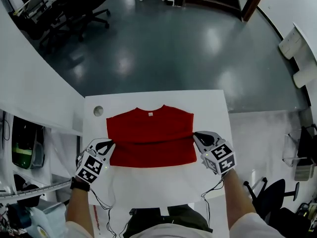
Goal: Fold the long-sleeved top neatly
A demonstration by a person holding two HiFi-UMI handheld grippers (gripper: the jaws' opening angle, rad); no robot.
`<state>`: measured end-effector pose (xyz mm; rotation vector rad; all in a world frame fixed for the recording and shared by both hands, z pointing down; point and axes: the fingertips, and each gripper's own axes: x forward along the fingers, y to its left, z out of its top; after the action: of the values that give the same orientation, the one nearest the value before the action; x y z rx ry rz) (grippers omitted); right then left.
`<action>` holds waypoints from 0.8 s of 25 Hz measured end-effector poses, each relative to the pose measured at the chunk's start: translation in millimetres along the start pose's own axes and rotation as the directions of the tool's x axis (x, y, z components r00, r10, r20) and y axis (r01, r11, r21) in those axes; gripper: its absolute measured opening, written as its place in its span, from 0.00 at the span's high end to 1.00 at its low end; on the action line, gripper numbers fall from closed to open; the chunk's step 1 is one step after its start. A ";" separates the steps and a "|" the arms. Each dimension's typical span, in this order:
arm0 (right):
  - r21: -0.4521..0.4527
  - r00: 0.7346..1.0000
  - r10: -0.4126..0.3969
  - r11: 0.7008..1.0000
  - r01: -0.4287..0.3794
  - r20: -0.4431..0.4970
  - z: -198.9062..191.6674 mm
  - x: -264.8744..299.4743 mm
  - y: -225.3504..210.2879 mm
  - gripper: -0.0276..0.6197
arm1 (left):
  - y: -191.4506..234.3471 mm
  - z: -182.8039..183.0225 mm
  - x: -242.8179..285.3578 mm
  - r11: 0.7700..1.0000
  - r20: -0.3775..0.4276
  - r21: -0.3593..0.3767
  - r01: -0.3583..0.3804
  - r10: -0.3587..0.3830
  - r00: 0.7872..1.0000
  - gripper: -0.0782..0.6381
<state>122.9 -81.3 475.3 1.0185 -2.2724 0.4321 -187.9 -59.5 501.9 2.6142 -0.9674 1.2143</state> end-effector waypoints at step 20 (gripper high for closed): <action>0.108 0.998 0.005 0.994 0.003 -0.068 21.8 81.8 -73.0 0.93 | 82.8 17.0 81.9 0.998 -0.058 -0.013 0.056 -0.057 0.997 0.86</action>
<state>126.9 -185.8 514.8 1.0401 -2.2092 0.5870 -186.1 -172.3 535.3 2.5635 -0.8814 1.2610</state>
